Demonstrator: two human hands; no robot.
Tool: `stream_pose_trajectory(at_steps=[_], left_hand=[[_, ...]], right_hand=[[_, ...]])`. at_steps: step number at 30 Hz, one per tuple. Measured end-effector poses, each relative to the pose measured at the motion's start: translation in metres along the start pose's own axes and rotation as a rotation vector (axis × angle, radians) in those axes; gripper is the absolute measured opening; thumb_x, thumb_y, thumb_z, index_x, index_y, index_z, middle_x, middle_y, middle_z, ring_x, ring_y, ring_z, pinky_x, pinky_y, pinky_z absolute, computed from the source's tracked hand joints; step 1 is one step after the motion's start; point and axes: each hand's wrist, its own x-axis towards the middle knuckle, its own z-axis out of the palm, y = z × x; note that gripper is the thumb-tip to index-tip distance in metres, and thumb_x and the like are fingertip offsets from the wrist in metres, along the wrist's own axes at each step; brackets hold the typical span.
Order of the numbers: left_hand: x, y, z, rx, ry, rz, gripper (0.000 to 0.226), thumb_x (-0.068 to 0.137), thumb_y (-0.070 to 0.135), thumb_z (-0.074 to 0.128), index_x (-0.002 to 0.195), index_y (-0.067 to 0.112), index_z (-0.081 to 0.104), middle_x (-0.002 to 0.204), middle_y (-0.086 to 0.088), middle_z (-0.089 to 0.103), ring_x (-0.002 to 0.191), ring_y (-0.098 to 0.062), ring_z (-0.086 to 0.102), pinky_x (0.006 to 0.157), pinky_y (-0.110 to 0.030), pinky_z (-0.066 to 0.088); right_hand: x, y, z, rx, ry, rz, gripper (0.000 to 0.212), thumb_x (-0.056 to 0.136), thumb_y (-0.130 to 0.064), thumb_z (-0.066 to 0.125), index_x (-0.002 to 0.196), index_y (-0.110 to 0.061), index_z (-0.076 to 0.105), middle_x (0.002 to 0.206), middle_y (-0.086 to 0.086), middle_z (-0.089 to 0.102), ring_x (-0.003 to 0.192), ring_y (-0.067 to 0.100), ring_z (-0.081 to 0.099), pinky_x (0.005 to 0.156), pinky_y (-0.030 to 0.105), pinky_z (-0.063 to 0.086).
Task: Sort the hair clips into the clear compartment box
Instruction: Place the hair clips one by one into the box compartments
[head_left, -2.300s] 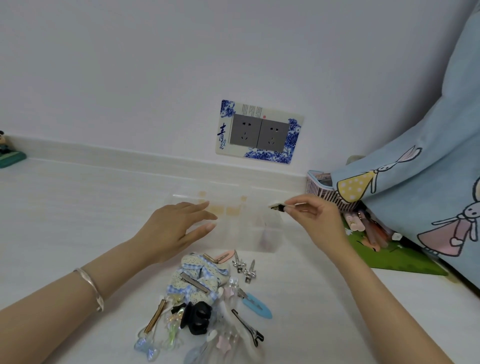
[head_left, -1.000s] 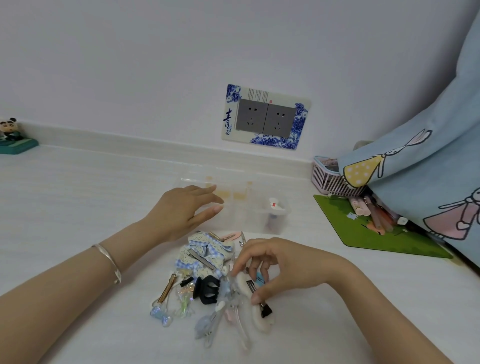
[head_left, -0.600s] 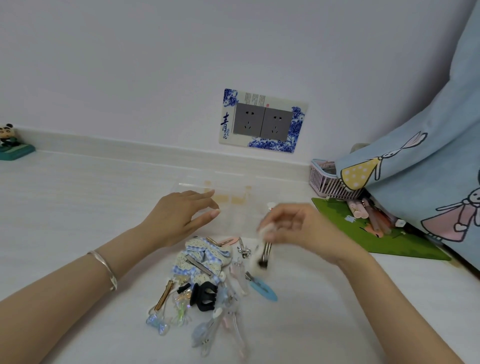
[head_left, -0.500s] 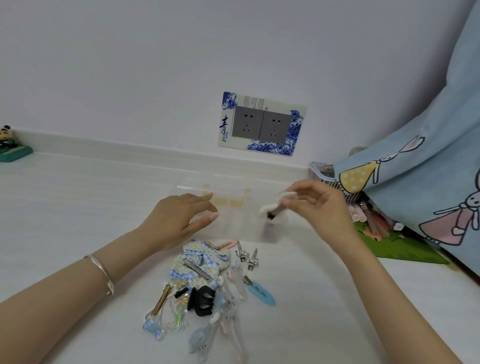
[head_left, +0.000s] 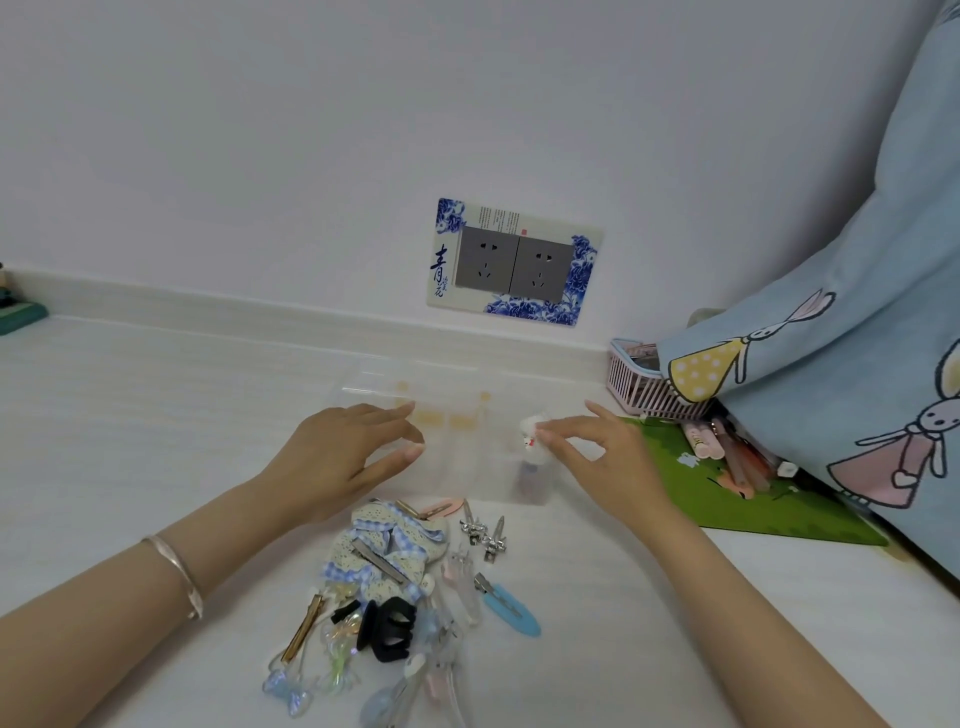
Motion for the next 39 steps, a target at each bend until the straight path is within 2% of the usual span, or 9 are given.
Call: stream_pose_trajectory(at_steps=[6, 10, 13, 17, 21, 25, 27, 31, 39], left_hand=[[0.001, 0.0, -0.001, -0.005, 0.003, 0.004, 0.064, 0.086, 0.07, 0.008, 0.112, 0.041, 0.059, 0.145, 0.014, 0.043, 0.119, -0.007, 0.054, 0.082, -0.027, 0.044], [0.0, 0.0, 0.0, -0.01, 0.009, 0.01, 0.062, 0.087, 0.068, 0.01, 0.111, 0.041, 0.06, 0.144, 0.014, 0.044, 0.117, -0.007, 0.055, 0.081, -0.026, 0.044], [0.0, 0.0, 0.0, -0.006, 0.003, 0.004, 0.065, 0.086, 0.07, 0.008, 0.112, 0.041, 0.06, 0.145, 0.014, 0.044, 0.119, -0.007, 0.054, 0.083, -0.027, 0.045], [0.0, 0.0, -0.001, -0.016, 0.0, 0.001, 0.067, 0.085, 0.071, 0.006, 0.112, 0.041, 0.06, 0.145, 0.014, 0.043, 0.118, -0.007, 0.054, 0.082, -0.027, 0.044], [0.0, 0.001, -0.001, -0.011, -0.002, 0.0, 0.069, 0.084, 0.072, 0.005, 0.112, 0.04, 0.06, 0.145, 0.014, 0.043, 0.119, -0.007, 0.053, 0.081, -0.025, 0.042], [0.0, 0.001, -0.001, 0.002, -0.01, -0.002, 0.068, 0.084, 0.07, 0.006, 0.113, 0.04, 0.06, 0.146, 0.014, 0.042, 0.12, -0.007, 0.052, 0.081, -0.025, 0.041], [0.001, 0.0, -0.001, 0.004, -0.01, 0.0, 0.069, 0.084, 0.07, 0.006, 0.113, 0.039, 0.06, 0.146, 0.014, 0.042, 0.121, -0.007, 0.052, 0.082, -0.026, 0.042], [0.001, 0.001, -0.001, 0.01, -0.012, -0.002, 0.069, 0.084, 0.071, 0.005, 0.113, 0.039, 0.059, 0.146, 0.014, 0.042, 0.121, -0.007, 0.052, 0.083, -0.026, 0.042], [0.0, 0.0, 0.0, 0.018, -0.018, -0.005, 0.068, 0.085, 0.07, 0.005, 0.113, 0.039, 0.059, 0.146, 0.013, 0.042, 0.119, -0.008, 0.053, 0.079, -0.025, 0.039]], right_hand=[[-0.005, -0.006, -0.006, -0.091, -0.142, 0.016, 0.051, 0.088, -0.057, 0.033, 0.107, -0.028, 0.071, 0.116, -0.012, 0.068, 0.132, 0.009, 0.042, 0.113, 0.023, 0.024], [-0.004, -0.014, -0.008, -0.203, -0.184, 0.016, 0.045, 0.095, -0.046, 0.033, 0.099, -0.025, 0.072, 0.116, -0.008, 0.07, 0.13, 0.005, 0.033, 0.088, 0.008, 0.023], [-0.004, -0.022, -0.009, -0.264, -0.167, -0.061, 0.043, 0.1, -0.037, 0.034, 0.089, -0.019, 0.071, 0.105, -0.004, 0.073, 0.126, 0.005, 0.042, 0.101, 0.005, 0.012], [0.0, -0.023, -0.01, -0.425, -0.095, -0.152, 0.05, 0.099, -0.033, 0.03, 0.078, -0.016, 0.072, 0.086, -0.004, 0.073, 0.112, 0.013, 0.056, 0.118, 0.033, -0.003], [-0.002, -0.024, -0.009, -0.41, -0.136, -0.115, 0.048, 0.1, -0.033, 0.031, 0.088, -0.017, 0.074, 0.093, -0.006, 0.073, 0.118, 0.008, 0.052, 0.118, 0.032, -0.009], [-0.01, -0.044, -0.011, -0.116, -0.107, -0.098, 0.016, 0.089, -0.031, 0.061, 0.088, -0.022, 0.073, 0.094, -0.013, 0.071, 0.105, 0.005, 0.058, 0.111, 0.031, 0.026], [-0.018, -0.058, -0.009, 0.115, -0.314, -0.036, 0.01, 0.079, -0.033, 0.072, 0.088, -0.029, 0.073, 0.09, -0.019, 0.07, 0.092, -0.001, 0.059, 0.092, 0.017, 0.04], [-0.031, -0.071, 0.005, 0.111, -0.698, 0.019, 0.033, 0.07, -0.036, 0.08, 0.102, -0.033, 0.069, 0.094, -0.022, 0.062, 0.084, -0.005, 0.052, 0.076, 0.007, 0.038], [-0.035, -0.07, 0.017, 0.15, -0.678, 0.049, 0.026, 0.069, -0.03, 0.082, 0.09, -0.027, 0.068, 0.093, -0.015, 0.057, 0.081, -0.003, 0.049, 0.074, 0.005, 0.034]])
